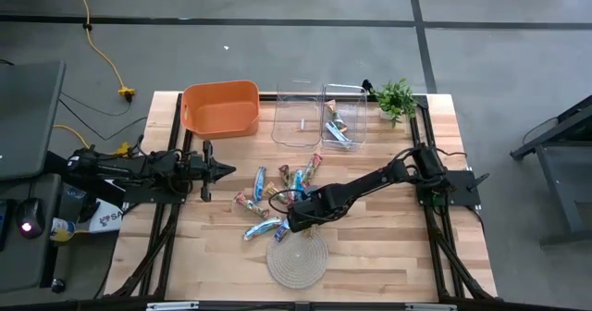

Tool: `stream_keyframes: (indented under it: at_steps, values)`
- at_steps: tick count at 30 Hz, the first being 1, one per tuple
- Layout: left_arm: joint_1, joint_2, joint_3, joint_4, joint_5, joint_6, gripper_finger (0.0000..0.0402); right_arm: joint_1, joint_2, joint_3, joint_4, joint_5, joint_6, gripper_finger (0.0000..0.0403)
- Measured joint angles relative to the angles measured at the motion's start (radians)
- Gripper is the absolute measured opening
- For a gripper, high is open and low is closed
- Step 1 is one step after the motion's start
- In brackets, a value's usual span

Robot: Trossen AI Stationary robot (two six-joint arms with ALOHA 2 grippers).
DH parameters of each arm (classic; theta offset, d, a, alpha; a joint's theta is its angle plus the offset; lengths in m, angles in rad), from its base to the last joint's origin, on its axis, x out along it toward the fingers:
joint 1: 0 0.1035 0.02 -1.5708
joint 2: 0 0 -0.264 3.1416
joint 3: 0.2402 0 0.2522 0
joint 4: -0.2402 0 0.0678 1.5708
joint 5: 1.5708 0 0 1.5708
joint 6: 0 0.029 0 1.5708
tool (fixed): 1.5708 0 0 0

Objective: Pick and place Granola Bars by type
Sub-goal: Put the yellow granola bar into the right transparent bin

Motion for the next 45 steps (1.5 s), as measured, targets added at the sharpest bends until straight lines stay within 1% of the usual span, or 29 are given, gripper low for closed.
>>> stream_keyframes:
  at_steps: [7,14,19,26,29,33,37,42,45]
  values:
    - [0.0,0.0,0.0,0.0,0.0,0.0,0.0,0.0,0.001,0.0,-0.009,0.004,0.025,0.0135]
    - [0.0,0.0,0.0,0.0,0.0,0.0,0.0,0.0,-0.012,0.0,-0.01,0.009,0.049,0.0109]
    - [0.0,0.0,0.0,0.0,0.0,0.0,0.0,-0.001,-0.064,-0.001,-0.001,0.068,0.053,0.0094]
    - [0.0,0.0,0.0,0.0,0.0,0.0,0.0,-0.002,-0.148,0.001,-0.005,0.124,0.051,0.0073]
    - [0.0,0.0,0.0,0.0,0.0,0.0,0.0,-0.002,-0.188,0.001,0.004,0.182,0.041,0.0067]
    - [0.0,0.0,0.0,0.0,0.0,0.0,0.0,-0.01,-0.25,0.001,0.036,0.311,-0.002,0.0063]
    - [0.0,0.0,0.0,0.0,0.0,0.0,0.0,-0.048,-0.309,0.001,0.079,0.398,-0.095,0.0063]
    - [0.0,0.0,0.0,0.0,0.0,0.0,0.0,-0.136,-0.395,0.001,0.128,0.46,-0.239,0.0063]
    - [0.0,0.0,0.0,0.0,0.0,0.0,0.0,-0.212,-0.446,0.001,0.138,0.471,-0.326,0.0063]
